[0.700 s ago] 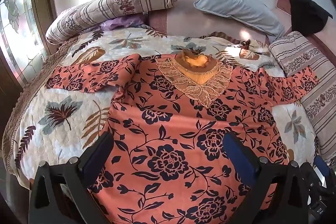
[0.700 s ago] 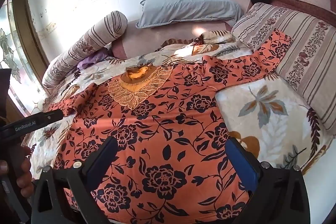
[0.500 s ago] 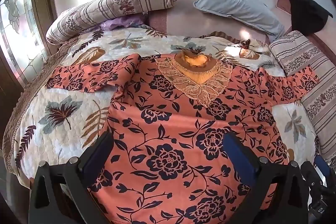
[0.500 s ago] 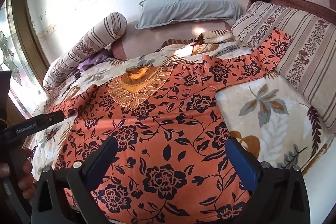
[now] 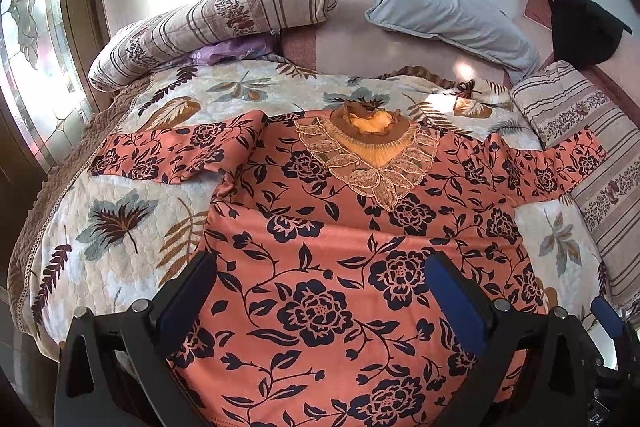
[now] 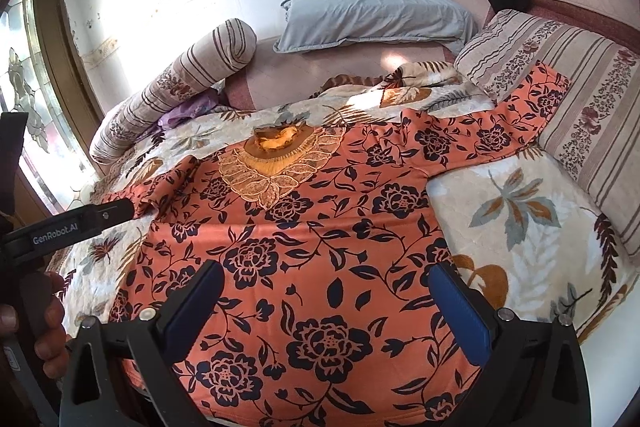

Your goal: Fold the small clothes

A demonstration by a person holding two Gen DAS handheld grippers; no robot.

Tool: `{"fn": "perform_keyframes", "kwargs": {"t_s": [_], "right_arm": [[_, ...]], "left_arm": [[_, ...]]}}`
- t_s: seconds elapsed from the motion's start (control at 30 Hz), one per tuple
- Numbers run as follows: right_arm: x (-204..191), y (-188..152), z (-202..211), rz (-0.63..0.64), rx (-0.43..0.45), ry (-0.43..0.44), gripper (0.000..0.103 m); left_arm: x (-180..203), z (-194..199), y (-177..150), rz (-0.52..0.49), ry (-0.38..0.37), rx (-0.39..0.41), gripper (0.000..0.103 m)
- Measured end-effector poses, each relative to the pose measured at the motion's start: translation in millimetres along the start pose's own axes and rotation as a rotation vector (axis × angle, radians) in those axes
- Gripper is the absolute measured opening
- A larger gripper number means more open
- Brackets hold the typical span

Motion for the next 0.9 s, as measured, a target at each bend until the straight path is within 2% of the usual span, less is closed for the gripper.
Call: {"fn": "perform_keyframes", "kwargs": {"t_s": [0.23, 0.9], "right_arm": [[-6, -3, -7, 0.001, -0.023, 0.012, 0.103], [-15, 11, -19, 0.065, -0.003, -0.016, 0.103]], "left_arm": [[2, -4, -1, -0.002, -0.008, -0.005, 0.103], [-5, -14, -3, 0.019, -0.014, -0.017, 0.103]]}}
Point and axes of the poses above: each gripper's, at about its wrist camera, not at the fingertips, and z roughly against the way its jaws point, x to its right, y to its top, the point moved 10 cm from there along -z, roughly the way its jaws point, and after that the axes turned 11 degrees about y, right-handed, at the moved point
